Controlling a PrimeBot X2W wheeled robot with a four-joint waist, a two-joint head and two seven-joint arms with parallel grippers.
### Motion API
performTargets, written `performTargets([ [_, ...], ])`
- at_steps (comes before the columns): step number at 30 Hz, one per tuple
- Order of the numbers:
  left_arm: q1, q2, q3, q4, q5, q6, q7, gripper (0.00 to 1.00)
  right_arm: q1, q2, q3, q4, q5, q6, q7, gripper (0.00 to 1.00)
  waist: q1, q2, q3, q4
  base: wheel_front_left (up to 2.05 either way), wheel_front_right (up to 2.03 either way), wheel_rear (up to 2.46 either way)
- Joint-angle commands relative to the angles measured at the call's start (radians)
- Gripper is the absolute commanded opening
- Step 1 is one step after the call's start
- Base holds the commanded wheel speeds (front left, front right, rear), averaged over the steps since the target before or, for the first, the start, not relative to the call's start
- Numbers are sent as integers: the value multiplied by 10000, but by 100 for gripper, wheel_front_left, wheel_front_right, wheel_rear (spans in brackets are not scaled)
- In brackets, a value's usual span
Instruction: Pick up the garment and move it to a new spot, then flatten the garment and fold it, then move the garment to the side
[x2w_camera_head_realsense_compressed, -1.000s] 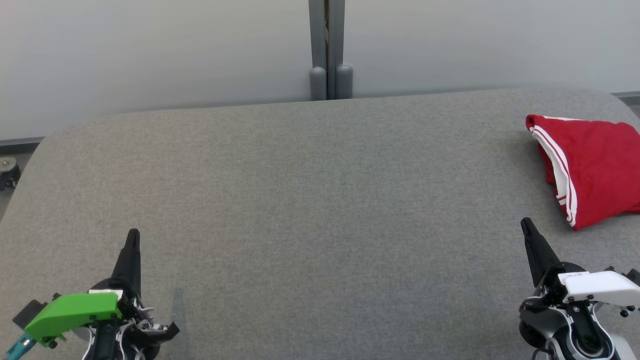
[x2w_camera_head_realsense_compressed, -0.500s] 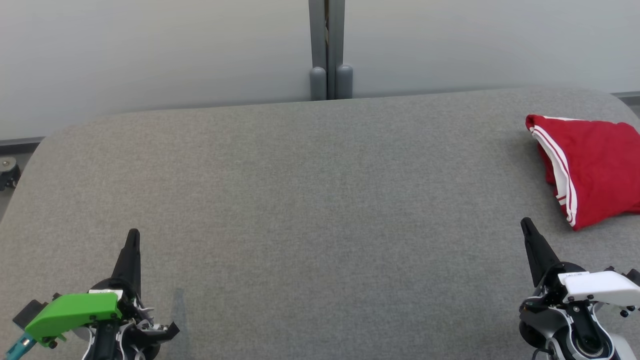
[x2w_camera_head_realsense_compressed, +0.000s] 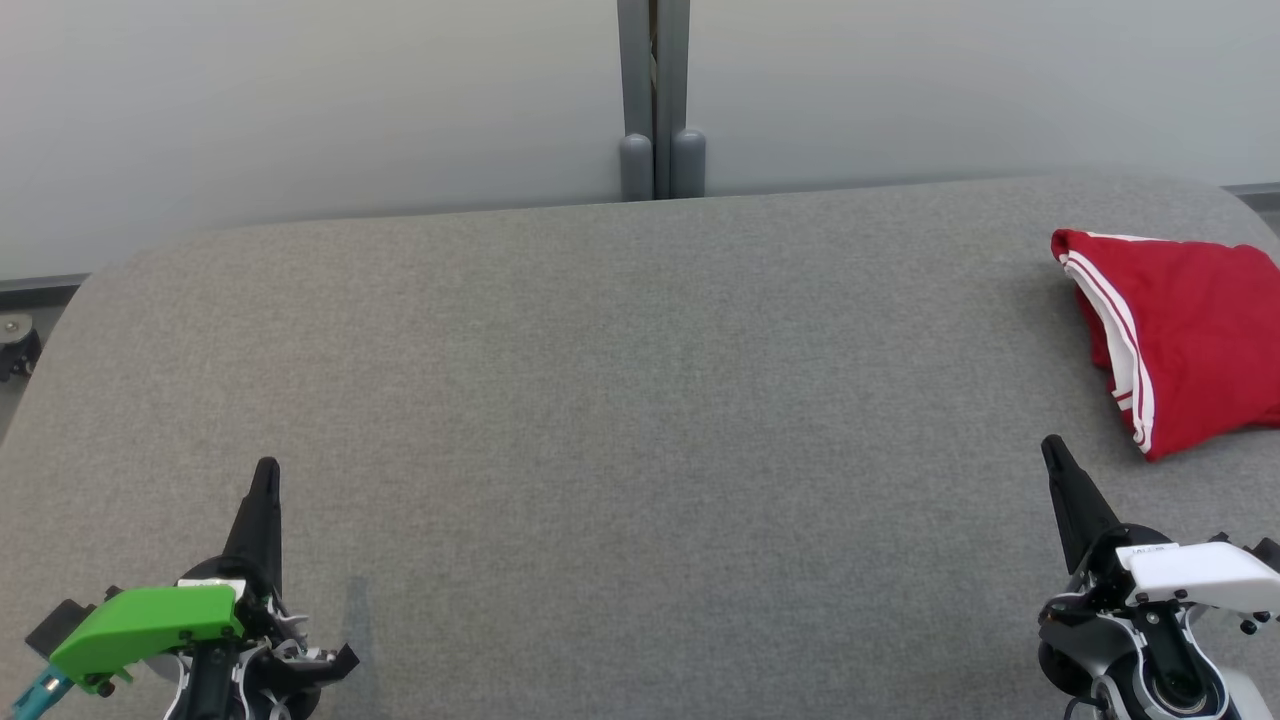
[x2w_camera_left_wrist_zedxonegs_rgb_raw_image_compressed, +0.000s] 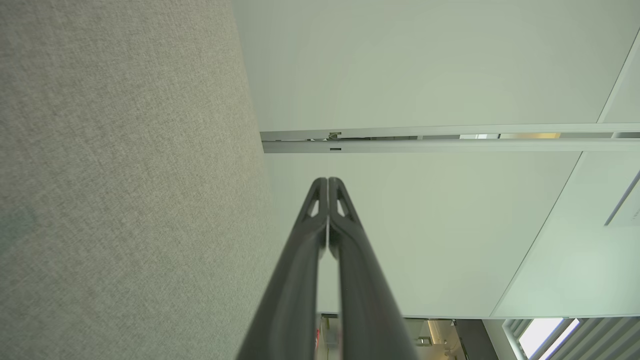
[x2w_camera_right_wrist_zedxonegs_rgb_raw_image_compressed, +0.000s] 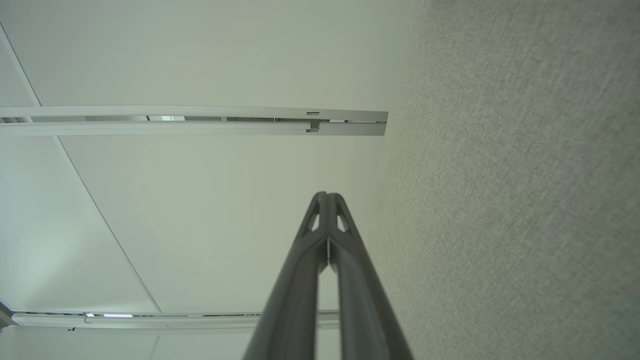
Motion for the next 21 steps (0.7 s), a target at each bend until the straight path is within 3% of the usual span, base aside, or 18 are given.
performTargets([
  [1, -136, 70, 19, -33, -35, 19, 32, 0, -64, -53, -22, -32, 22, 0, 39, 0, 0, 0, 0, 0, 0, 0, 0],
  [21, -136, 70, 18, -33, -34, 19, 31, 0, -64, -53, -22, -32, 22, 0, 39, 0, 0, 0, 0, 0, 0, 0, 0],
])
